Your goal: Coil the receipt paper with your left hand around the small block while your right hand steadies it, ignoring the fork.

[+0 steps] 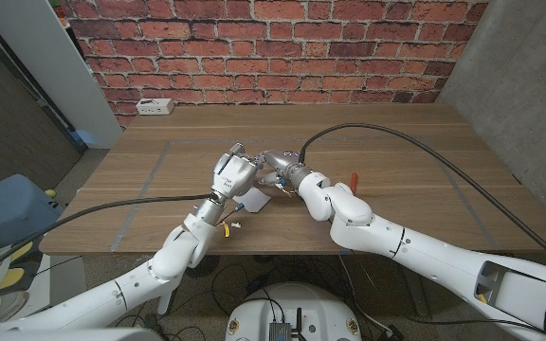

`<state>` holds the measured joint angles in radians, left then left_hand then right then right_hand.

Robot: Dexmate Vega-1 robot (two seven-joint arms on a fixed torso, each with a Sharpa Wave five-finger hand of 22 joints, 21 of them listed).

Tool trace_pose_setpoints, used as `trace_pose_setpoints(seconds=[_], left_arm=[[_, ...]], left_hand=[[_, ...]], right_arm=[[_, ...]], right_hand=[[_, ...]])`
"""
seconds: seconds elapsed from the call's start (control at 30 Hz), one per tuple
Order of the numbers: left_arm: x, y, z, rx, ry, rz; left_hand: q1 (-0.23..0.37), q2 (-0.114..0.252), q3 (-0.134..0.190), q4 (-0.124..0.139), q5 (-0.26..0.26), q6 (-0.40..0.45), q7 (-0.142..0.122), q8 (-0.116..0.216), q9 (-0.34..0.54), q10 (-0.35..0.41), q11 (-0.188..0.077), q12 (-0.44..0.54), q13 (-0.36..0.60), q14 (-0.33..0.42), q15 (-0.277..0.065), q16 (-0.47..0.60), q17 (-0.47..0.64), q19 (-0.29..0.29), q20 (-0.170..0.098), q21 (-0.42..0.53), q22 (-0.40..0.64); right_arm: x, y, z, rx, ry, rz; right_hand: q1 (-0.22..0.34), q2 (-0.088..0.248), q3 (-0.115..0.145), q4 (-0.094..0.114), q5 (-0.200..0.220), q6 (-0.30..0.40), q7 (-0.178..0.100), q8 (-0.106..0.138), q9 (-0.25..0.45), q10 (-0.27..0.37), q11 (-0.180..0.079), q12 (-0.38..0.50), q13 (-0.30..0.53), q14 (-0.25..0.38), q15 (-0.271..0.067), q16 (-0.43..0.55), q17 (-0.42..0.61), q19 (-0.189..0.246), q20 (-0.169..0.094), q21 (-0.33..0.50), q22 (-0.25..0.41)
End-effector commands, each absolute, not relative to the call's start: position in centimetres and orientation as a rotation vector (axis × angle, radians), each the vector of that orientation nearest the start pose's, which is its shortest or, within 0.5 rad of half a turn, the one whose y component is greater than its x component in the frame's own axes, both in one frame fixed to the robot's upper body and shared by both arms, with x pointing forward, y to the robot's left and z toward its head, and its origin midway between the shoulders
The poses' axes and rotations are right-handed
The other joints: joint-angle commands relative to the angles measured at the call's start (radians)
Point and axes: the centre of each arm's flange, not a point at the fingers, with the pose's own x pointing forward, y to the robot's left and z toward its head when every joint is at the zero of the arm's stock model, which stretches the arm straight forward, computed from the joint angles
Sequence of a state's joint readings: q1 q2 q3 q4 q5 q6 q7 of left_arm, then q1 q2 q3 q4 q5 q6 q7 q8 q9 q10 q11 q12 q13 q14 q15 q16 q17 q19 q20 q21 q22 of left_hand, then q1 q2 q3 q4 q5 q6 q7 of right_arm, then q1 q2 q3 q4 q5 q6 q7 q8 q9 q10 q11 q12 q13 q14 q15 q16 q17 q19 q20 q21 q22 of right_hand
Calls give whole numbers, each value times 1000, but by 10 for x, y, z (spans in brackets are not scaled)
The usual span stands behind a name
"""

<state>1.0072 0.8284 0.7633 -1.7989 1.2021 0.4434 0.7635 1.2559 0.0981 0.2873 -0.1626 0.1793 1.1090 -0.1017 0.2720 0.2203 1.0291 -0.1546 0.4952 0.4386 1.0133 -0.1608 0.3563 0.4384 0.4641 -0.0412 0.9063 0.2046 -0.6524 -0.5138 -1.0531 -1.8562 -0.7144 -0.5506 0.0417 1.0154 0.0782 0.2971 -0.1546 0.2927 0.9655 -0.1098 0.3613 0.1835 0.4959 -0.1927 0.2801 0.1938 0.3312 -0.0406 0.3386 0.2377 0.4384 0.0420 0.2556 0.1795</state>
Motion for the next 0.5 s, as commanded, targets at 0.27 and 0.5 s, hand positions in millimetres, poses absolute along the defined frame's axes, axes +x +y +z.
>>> trace_pose_setpoints(seconds=[0.27,0.5], left_arm=[[506,199,-82,1753,-1146,560],[507,205,-77,1730,-1103,472]], left_hand=[[-240,-35,-65,92,0,-258,-26,-95,-15,-68,-40,-114,-39,-64,-64,-88,-53,-65,19,-9,-21],[-540,-81,-135,186,18,-638,-52,-97,-30,-351,50,-282,-79,-309,2,-166,-133,-188,99,-112,-23]], right_arm=[[537,7,-51,-1467,-1001,-22],[536,10,-54,-1535,-999,-37]], right_hand=[[69,-4,-20,-15,-38,207,48,20,-6,143,-14,9,-1,85,-176,50,10,68,-34,17,7],[83,-9,-22,-17,-39,224,41,13,-9,151,-13,6,-1,89,-180,50,10,71,-42,17,7]])
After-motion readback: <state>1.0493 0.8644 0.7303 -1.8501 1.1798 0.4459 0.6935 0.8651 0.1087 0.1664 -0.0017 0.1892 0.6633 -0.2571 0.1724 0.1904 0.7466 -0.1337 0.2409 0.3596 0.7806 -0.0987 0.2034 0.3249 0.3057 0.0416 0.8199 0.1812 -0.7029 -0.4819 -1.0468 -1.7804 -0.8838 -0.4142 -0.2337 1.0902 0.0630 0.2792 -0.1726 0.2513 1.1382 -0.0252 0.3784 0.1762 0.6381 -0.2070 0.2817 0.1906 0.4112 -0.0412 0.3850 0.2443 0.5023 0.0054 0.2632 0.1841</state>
